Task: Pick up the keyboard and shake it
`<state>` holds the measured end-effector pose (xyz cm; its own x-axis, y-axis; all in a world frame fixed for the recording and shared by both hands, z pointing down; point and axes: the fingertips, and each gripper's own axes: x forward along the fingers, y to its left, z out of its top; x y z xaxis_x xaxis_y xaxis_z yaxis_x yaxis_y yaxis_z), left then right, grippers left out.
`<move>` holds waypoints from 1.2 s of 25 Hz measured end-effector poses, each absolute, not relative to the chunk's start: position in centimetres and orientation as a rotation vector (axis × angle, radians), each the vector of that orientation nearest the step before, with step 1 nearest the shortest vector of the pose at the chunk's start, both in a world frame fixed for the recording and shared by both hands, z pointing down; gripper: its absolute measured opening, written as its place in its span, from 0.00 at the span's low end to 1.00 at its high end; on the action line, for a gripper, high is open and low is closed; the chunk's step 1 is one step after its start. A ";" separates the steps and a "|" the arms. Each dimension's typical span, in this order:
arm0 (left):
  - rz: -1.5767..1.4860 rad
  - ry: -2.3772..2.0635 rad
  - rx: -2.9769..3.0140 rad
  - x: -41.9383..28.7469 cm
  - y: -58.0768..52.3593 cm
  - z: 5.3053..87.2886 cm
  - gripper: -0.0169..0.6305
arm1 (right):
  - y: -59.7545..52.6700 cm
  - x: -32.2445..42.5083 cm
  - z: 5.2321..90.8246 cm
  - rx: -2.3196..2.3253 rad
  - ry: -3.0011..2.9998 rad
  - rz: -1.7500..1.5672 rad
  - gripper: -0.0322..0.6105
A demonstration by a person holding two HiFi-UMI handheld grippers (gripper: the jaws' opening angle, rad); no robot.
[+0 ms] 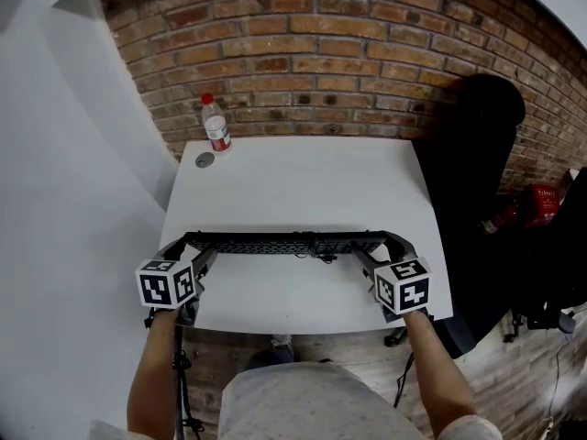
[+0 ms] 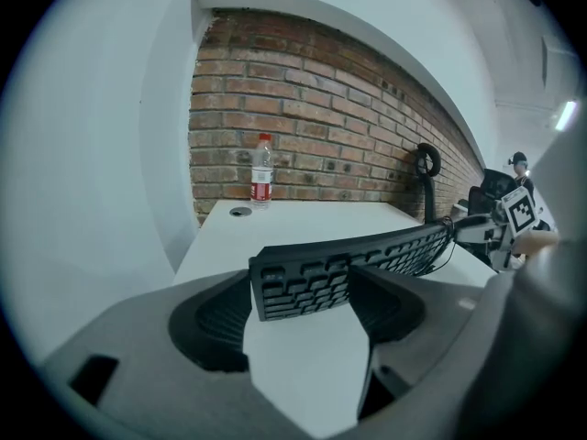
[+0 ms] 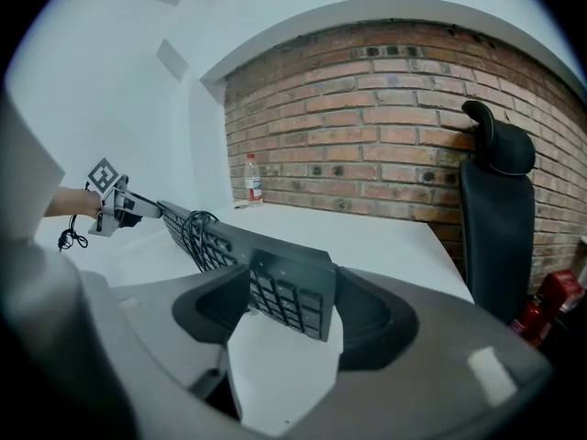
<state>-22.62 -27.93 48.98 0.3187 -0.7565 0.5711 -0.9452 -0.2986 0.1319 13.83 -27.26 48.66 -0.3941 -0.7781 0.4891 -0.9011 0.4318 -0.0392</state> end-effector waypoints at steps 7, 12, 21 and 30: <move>0.579 -1.517 2.120 -22.6 -25.9 49.4 0.53 | -25.5 13.9 48.9 1.387 -2.290 0.388 0.52; 0.590 -1.527 2.100 -22.7 -24.3 50.1 0.53 | -24.2 13.8 49.4 1.350 -2.287 0.370 0.51; 0.646 -1.531 2.068 -22.7 -21.5 51.6 0.53 | -21.8 13.9 50.4 1.295 -2.278 0.331 0.50; 0.698 -1.533 2.075 -23.1 -20.2 53.1 0.52 | -20.5 13.6 51.6 1.271 -2.269 0.296 0.50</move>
<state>-23.07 -20.20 53.13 0.2485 -0.7245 0.6430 -0.9606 -0.2694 0.0677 13.60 -20.52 51.60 -0.4259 -0.7289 0.5360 -0.8419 0.5363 0.0603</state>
